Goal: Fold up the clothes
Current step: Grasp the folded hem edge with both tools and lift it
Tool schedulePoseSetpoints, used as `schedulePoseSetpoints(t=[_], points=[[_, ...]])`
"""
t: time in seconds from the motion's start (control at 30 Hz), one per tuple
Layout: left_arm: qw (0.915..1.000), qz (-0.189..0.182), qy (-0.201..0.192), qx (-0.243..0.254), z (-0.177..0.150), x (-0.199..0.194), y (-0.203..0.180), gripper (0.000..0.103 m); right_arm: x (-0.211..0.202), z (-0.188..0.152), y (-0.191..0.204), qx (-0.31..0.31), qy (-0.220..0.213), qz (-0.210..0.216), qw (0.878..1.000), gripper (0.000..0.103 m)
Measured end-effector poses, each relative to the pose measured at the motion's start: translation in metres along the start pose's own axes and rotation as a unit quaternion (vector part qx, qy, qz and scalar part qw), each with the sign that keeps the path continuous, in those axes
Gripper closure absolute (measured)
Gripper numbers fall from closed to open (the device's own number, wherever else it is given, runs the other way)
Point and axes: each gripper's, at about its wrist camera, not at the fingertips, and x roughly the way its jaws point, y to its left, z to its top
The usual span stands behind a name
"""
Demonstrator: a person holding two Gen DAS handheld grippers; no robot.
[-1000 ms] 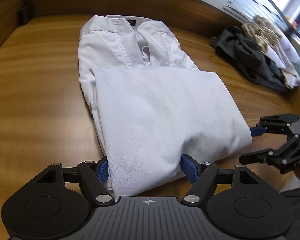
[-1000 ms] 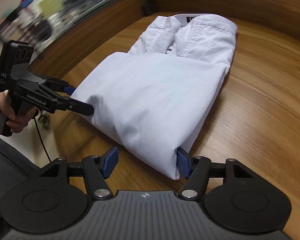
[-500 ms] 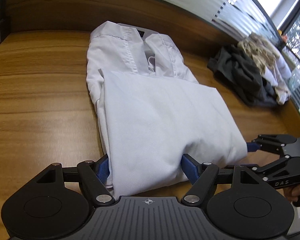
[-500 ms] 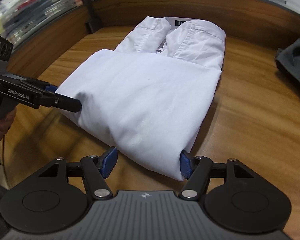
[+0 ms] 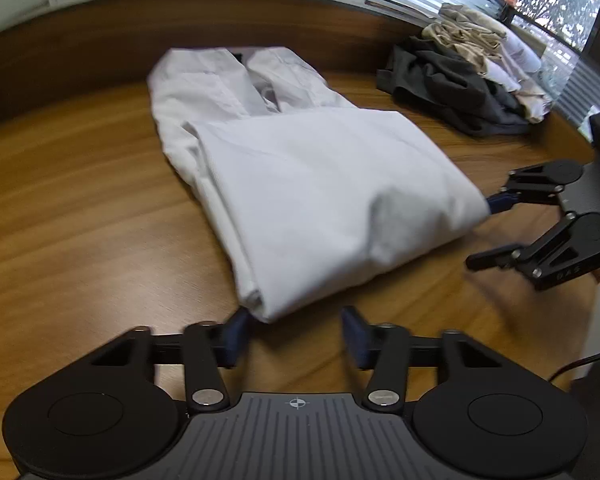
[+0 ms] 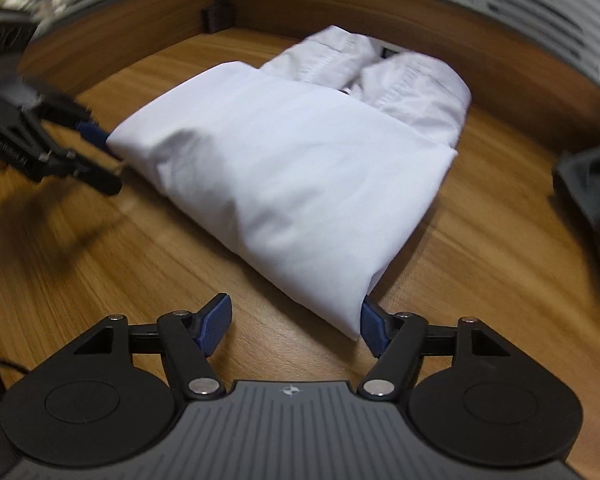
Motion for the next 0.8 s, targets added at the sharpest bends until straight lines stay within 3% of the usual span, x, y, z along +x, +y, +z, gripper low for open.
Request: schedulePoseSetpoints(t=[0.03,0.1,0.27,0.5,0.8], points=[[1.0,0.008,-0.002,-0.001,0.0,0.001,0.002,0.072,0.0,0.0,-0.001,-0.007,-0.002,-0.008,1.0,0.045],[0.9998,0.018,-0.008,0.004,0.001,0.001,0.001,0.076,-0.001,0.0,-0.005,-0.012,-0.006,-0.018,1.0,0.073],[0.9988,0.035,-0.026,0.021,0.005,-0.003,-0.007,0.081,-0.011,0.008,-0.017,0.003,-0.025,-0.021,0.999,0.077],[0.9956,0.037,-0.084,-0.019,0.027,-0.034,-0.007,0.082,-0.039,0.033,-0.038,0.058,-0.064,-0.01,0.996,0.078],[0.9824,0.04,-0.164,-0.08,0.091,-0.055,0.013,0.082,-0.06,0.091,-0.077,0.077,-0.121,-0.015,0.99,0.076]])
